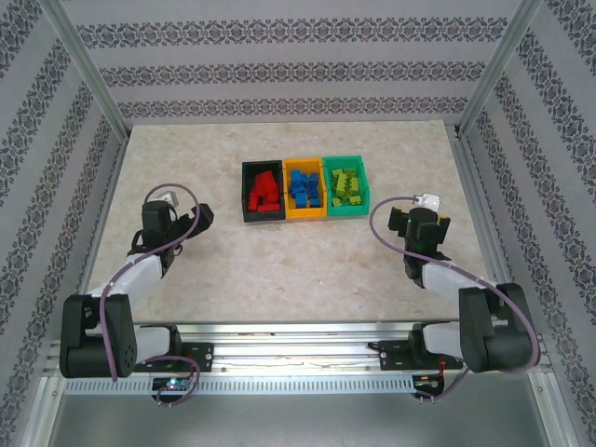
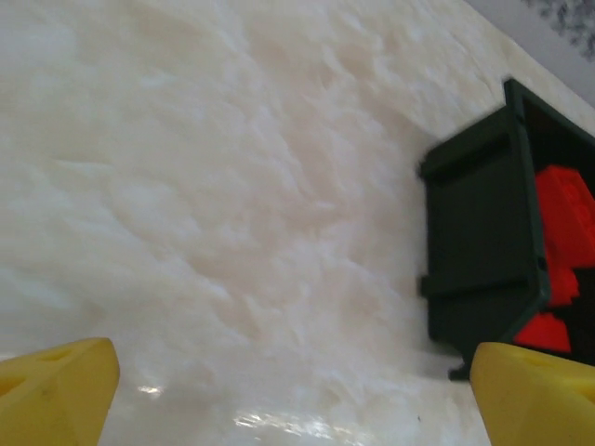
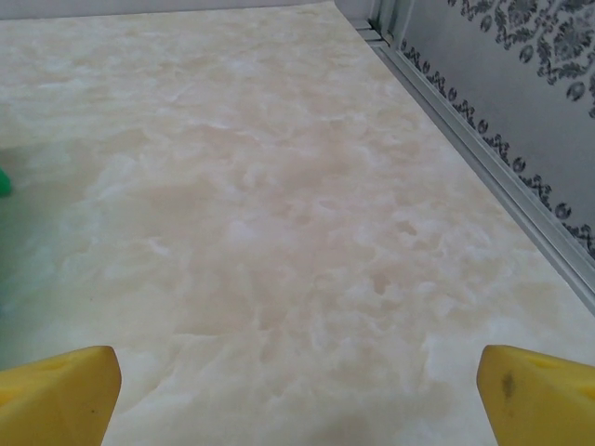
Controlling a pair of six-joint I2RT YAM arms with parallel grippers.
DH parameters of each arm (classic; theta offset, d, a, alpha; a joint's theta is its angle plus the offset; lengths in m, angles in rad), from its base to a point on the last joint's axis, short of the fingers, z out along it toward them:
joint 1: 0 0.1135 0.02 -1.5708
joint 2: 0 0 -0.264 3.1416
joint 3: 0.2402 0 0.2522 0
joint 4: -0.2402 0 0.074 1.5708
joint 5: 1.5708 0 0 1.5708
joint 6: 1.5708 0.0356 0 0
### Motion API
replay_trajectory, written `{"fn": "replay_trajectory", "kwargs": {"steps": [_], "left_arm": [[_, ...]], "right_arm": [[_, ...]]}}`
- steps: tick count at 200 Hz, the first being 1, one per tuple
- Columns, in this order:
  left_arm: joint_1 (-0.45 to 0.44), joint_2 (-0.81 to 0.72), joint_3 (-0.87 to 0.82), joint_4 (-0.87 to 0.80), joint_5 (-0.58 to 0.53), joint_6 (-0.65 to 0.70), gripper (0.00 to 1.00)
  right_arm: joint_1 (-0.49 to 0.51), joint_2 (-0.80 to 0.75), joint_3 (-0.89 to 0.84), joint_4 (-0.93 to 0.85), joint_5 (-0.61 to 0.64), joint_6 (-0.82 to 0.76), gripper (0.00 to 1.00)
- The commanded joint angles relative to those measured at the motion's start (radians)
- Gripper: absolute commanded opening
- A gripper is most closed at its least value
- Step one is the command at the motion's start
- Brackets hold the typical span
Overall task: Sort the legos into containers by color
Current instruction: Reset both arms
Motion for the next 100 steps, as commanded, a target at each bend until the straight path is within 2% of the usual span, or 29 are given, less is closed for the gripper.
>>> {"fn": "replay_trajectory", "kwargs": {"steps": [1, 24, 54, 80, 100], "left_arm": [[0.026, -0.065, -0.043, 0.067, -0.18, 0.041, 1.0], [0.034, -0.118, -0.086, 0.121, -0.279, 0.047, 1.0], [0.034, -0.153, -0.175, 0.296, -0.367, 0.126, 1.0], [0.033, -0.102, -0.212, 0.391, -0.405, 0.22, 1.0], [0.034, -0.002, -0.267, 0.604, -0.39, 0.29, 1.0]], "right_arm": [[-0.012, 0.017, -0.008, 0.178, -0.018, -0.054, 0.98], [-0.014, 0.056, -0.055, 0.314, -0.049, -0.061, 0.98], [-0.011, 0.062, -0.076, 0.359, -0.099, -0.068, 0.98], [-0.012, 0.127, -0.075, 0.424, -0.1, -0.075, 0.98], [-0.011, 0.161, -0.051, 0.425, -0.122, -0.084, 0.98]]}}
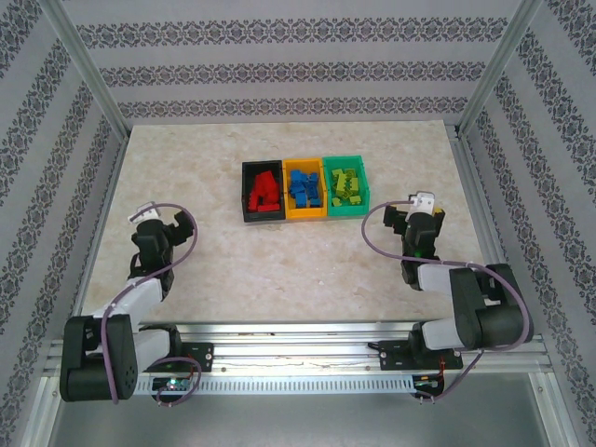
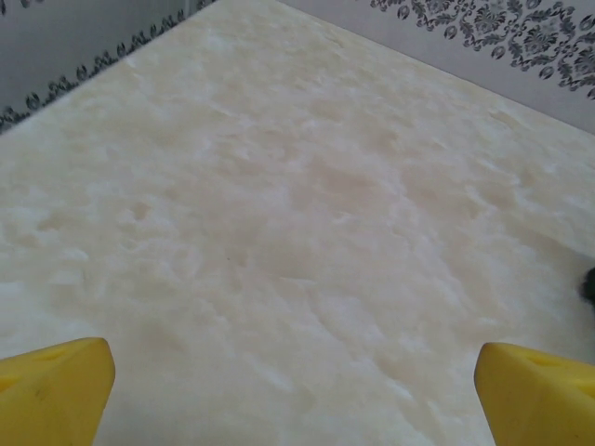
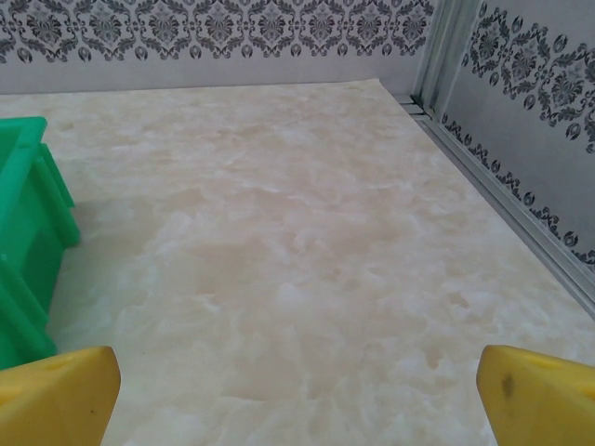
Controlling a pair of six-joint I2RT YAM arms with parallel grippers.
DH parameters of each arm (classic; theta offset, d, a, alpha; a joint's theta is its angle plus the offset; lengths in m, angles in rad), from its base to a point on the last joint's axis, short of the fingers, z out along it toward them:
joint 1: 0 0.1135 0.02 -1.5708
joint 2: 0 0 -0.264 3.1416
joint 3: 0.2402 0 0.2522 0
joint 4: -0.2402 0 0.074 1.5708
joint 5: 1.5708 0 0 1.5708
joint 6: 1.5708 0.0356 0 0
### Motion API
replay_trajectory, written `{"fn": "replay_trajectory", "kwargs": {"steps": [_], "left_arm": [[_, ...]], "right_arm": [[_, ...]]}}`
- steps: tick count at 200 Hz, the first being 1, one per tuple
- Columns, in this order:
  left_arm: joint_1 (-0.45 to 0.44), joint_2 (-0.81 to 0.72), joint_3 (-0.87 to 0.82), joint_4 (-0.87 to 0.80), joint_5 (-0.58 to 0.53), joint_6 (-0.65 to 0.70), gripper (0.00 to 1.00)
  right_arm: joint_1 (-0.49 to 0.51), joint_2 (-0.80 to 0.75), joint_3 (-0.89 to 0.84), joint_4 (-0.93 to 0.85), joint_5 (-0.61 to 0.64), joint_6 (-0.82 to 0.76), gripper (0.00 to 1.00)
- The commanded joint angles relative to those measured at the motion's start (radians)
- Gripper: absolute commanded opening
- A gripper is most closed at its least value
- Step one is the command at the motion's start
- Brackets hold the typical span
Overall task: Sort the legos into containers by color
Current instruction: Reset both arms
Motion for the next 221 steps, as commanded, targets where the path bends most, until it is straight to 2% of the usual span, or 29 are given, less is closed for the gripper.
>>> {"fn": "replay_trajectory", "kwargs": {"steps": [1, 12, 22, 43, 61, 87, 112, 121, 141, 221], "left_arm": [[0.014, 0.097, -0.056, 0.299, -0.037, 0.133, 1.0], [0.015, 0.177, -0.082, 0.438, -0.032, 0.157, 1.0], [0.016, 0.231, -0.089, 0.509, -0.037, 0.11, 1.0], [0.014, 0.366, -0.088, 0.694, 0.047, 0.148, 1.0], [0.014, 0.347, -0.091, 0.665, 0.09, 0.16, 1.0], [0.013, 0.368, -0.102, 0.711, 0.116, 0.172, 1.0], [0.006, 0.486, -0.106, 0.816, 0.198, 0.208, 1.0], [0.006, 0.538, -0.095, 0.911, 0.249, 0.219, 0.99], [0.0, 0.465, -0.072, 0.744, 0.257, 0.236, 0.99], [0.0, 0.474, -0.031, 0.692, 0.264, 0.236, 0.99]], "right_arm": [[-0.011, 0.035, 0.016, 0.066, -0.047, -0.021, 0.98], [-0.011, 0.039, 0.022, 0.054, -0.069, -0.028, 0.98], [-0.01, 0.057, 0.019, 0.072, -0.075, -0.028, 0.98], [-0.012, 0.131, 0.032, 0.133, -0.089, -0.032, 0.98], [-0.016, 0.101, 0.033, 0.06, -0.102, -0.03, 0.98], [-0.016, 0.115, 0.033, 0.095, -0.1, -0.028, 0.98], [-0.016, 0.112, 0.033, 0.086, -0.1, -0.028, 0.98], [-0.016, 0.111, 0.033, 0.085, -0.101, -0.029, 0.98], [-0.017, 0.112, 0.033, 0.084, -0.103, -0.028, 0.98], [-0.017, 0.111, 0.033, 0.086, -0.106, -0.031, 0.98]]}}
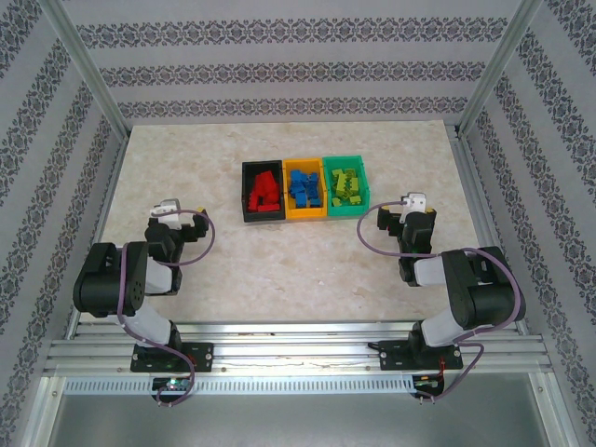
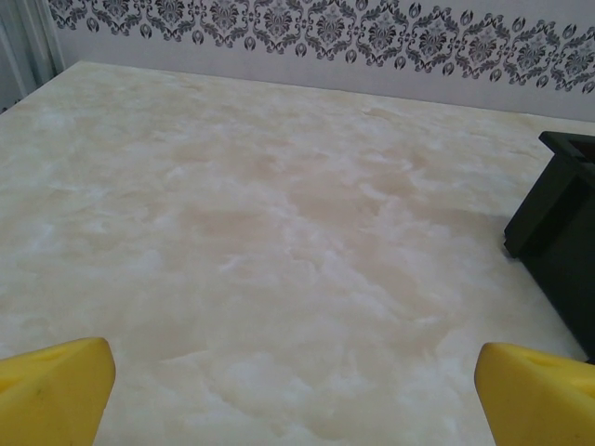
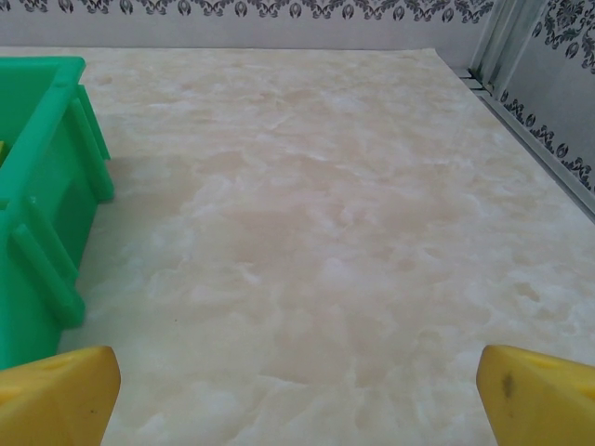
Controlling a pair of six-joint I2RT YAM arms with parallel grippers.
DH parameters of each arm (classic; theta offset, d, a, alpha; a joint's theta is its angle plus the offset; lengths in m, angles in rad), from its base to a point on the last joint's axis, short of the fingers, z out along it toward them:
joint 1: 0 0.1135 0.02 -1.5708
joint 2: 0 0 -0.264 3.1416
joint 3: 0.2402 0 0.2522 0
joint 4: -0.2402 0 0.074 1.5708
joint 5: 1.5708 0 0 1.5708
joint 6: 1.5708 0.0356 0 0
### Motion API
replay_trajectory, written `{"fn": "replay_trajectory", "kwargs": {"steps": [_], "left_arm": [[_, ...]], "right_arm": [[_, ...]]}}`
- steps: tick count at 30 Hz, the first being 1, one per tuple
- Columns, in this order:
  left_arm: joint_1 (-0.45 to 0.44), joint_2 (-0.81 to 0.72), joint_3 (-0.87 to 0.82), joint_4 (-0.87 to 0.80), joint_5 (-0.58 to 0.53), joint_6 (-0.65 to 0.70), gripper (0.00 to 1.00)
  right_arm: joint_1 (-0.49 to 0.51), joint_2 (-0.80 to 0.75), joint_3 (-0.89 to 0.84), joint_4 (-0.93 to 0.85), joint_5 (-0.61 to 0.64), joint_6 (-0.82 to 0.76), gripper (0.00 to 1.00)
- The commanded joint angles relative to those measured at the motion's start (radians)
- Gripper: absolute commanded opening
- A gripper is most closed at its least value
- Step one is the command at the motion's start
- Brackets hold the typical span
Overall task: Sort the legos into containers by color
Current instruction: Reset both arms
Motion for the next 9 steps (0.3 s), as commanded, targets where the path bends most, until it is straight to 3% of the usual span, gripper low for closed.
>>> {"fn": "replay_trajectory", "kwargs": {"steps": [1, 9], "left_arm": [[-0.004, -0.013, 0.01, -0.015, 0.019, 0.015, 0.99], [-0.003, -0.011, 0.007, -0.009, 0.019, 0.017, 0.99]], "right_arm": [[-0.012, -0.001, 0.018, 0.03, -0.014, -0.012, 0.98], [-0.014, -0.002, 0.018, 0.03, -0.073, -0.028, 0.98]]}}
